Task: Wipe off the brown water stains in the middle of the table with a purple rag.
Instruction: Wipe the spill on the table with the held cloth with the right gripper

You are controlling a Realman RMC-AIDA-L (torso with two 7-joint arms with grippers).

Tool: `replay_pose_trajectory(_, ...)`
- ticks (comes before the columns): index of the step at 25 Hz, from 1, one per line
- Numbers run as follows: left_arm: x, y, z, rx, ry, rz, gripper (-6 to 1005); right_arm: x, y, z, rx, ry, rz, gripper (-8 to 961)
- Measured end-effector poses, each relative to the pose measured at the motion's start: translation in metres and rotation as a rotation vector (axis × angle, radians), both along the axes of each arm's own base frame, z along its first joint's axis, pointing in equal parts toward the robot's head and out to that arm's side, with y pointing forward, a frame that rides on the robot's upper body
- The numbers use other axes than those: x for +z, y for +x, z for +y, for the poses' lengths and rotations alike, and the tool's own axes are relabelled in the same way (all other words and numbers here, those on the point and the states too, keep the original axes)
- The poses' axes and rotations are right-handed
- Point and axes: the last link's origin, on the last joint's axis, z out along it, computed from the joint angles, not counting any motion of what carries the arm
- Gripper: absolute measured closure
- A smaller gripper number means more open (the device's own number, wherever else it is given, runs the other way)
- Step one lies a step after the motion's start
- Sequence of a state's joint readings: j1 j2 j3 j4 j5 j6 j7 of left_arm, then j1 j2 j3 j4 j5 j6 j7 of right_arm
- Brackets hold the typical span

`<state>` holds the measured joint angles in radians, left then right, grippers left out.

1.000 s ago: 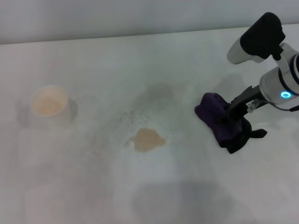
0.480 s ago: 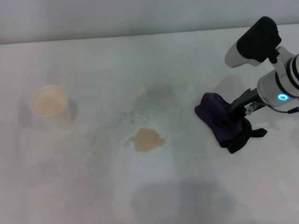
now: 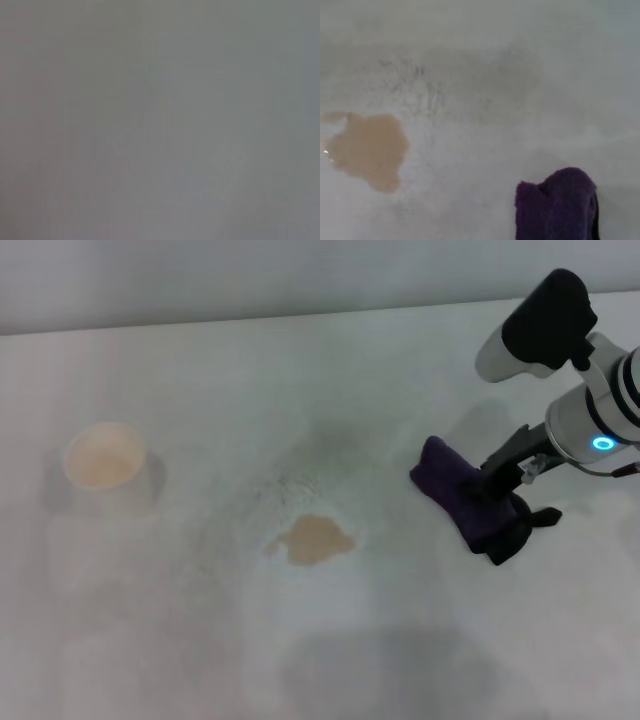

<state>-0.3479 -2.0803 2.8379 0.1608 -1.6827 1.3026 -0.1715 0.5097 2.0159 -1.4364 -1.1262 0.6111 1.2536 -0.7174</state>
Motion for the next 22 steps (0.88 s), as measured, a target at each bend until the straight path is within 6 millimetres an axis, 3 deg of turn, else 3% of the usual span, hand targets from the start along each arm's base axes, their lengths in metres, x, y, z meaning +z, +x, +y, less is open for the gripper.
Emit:
replay_pose_trajectory(5, -0.002, -0.002, -0.001, 0.010, -0.008, -0.014, 122, -0.013, -0.029, 0.000, 0.100, -0.054, 0.078, 847)
replay_pose_trajectory(11, -0.005, -0.003, -0.001, 0.023, -0.022, -0.023, 122, -0.057, -0.068, -0.012, 0.281, -0.217, 0.149, 847)
replay_pose_trajectory(14, -0.009, -0.004, 0.002, 0.034, -0.044, -0.084, 122, -0.090, -0.075, -0.022, 0.347, -0.275, 0.133, 847)
replay_pose_trajectory(22, -0.008, -0.004, 0.002, 0.017, -0.031, -0.163, 122, -0.109, -0.074, -0.032, 0.401, -0.270, 0.170, 846)
